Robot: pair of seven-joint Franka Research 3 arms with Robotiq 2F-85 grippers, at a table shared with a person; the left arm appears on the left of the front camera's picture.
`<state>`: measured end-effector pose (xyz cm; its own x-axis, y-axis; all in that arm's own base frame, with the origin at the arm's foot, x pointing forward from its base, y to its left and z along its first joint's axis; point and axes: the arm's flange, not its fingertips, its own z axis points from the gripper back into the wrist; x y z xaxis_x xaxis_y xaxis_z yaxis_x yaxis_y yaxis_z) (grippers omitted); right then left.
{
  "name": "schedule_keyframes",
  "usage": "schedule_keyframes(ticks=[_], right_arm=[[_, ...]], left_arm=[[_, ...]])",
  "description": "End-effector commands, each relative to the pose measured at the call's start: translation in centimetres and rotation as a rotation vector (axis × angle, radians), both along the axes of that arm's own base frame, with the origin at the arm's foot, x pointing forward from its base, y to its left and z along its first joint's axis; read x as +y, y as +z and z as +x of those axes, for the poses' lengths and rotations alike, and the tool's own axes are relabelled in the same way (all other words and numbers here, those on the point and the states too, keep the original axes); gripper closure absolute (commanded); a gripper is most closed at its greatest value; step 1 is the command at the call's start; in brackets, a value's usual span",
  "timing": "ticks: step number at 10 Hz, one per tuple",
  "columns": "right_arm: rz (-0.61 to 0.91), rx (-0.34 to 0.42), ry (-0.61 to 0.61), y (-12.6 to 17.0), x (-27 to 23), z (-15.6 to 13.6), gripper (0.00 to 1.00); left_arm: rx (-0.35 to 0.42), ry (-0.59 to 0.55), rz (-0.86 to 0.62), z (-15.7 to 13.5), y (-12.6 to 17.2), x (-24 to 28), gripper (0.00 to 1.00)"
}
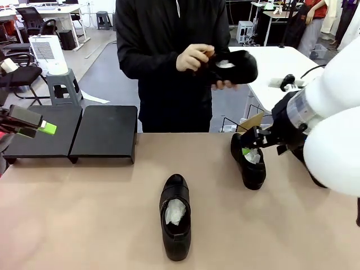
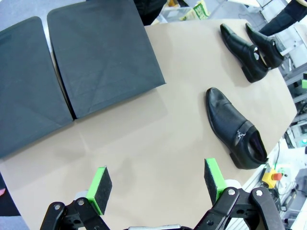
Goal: Organize the shoes by placing them on the stand.
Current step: Place the Shoe from the middle of the table onto the Shoes Stand.
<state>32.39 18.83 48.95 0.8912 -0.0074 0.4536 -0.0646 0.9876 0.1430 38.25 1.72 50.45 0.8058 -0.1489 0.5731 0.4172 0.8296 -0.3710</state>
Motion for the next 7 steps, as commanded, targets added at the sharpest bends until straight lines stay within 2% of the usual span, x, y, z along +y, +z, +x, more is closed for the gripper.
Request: schedule_keyframes(ticks=[1,2,3,4,5,6,7], right_arm=[[0.022,-0.006,0.025,-0.8,2.5,-0.6,0.00],[0.000,0.000,0.000,0.0,0.0,0.0,0.00],[-0.159,-0.007,-0.045,-0.1,-2.7,2.8,0.00],[-0.210,0.001,-0.030,0.7,-7.2,5.3,0.00],[-0.205,-0.007,-0.044,1.7,-11.6,7.0,0.00],[-0.204,0.000,0.014,2.2,-15.8,8.2,0.00],[-0.187,0.070,-0.024,1.7,-19.3,9.2,0.00]], left_arm=[[-0.013,-0.016,-0.021,0.0,-0.1,0.1,0.00],[-0.013,-0.016,-0.021,0.0,-0.1,0.1,0.00],[-0.013,-0.016,-0.021,0.0,-0.1,0.1,0.00],[-0.013,-0.016,-0.021,0.0,-0.1,0.1,0.00],[-0.013,-0.016,-0.021,0.0,-0.1,0.1,0.00],[-0.013,-0.016,-0.021,0.0,-0.1,0.1,0.00],[-0.013,-0.016,-0.021,0.0,-0.1,0.1,0.00]])
